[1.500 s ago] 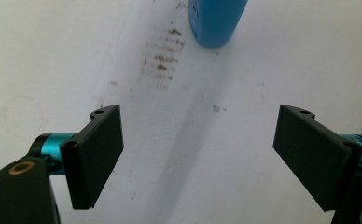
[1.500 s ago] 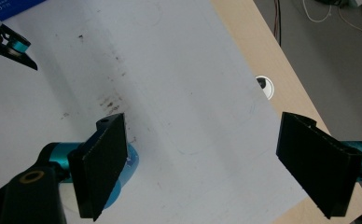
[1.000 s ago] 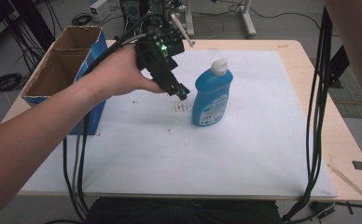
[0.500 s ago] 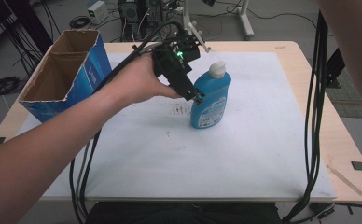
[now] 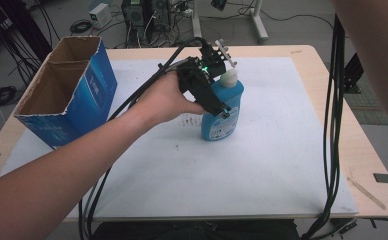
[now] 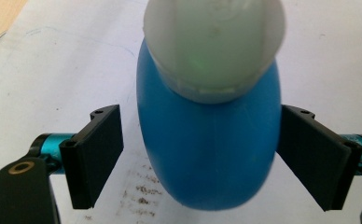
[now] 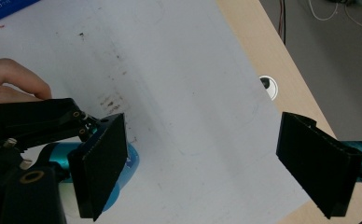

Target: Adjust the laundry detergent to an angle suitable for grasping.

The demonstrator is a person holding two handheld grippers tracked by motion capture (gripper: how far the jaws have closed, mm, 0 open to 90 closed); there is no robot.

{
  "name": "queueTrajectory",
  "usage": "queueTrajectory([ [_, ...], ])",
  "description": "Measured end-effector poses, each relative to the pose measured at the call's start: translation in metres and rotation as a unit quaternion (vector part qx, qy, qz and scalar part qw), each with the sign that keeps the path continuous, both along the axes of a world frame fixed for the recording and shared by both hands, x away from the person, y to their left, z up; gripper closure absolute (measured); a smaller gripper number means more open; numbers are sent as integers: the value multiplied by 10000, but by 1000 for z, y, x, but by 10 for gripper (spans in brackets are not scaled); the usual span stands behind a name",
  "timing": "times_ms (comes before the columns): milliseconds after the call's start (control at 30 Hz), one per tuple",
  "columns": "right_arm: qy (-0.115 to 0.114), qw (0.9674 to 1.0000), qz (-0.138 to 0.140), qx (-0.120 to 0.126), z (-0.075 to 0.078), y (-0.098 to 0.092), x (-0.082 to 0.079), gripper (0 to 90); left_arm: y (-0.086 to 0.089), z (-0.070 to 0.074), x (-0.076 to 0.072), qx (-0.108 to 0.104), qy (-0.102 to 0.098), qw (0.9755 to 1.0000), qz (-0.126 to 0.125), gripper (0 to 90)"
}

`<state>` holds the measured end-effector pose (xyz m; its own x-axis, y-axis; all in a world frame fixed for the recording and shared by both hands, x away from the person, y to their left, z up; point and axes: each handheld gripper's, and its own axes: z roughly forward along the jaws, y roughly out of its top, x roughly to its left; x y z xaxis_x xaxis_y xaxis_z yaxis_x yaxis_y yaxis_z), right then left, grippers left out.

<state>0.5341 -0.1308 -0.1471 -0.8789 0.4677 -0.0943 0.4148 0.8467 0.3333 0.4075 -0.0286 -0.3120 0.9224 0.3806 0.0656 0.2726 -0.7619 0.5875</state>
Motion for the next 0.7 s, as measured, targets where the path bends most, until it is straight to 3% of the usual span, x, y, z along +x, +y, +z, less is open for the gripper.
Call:
queueTrajectory([
  [467, -7, 10000, 12, 21, 1, -2, 0, 161, -2, -10, 7, 63, 111, 9999, 61, 161],
  [700, -8, 10000, 33, 16, 0, 0, 0, 161, -1, -13, 6, -20, 150, 9997, 168, 164],
])
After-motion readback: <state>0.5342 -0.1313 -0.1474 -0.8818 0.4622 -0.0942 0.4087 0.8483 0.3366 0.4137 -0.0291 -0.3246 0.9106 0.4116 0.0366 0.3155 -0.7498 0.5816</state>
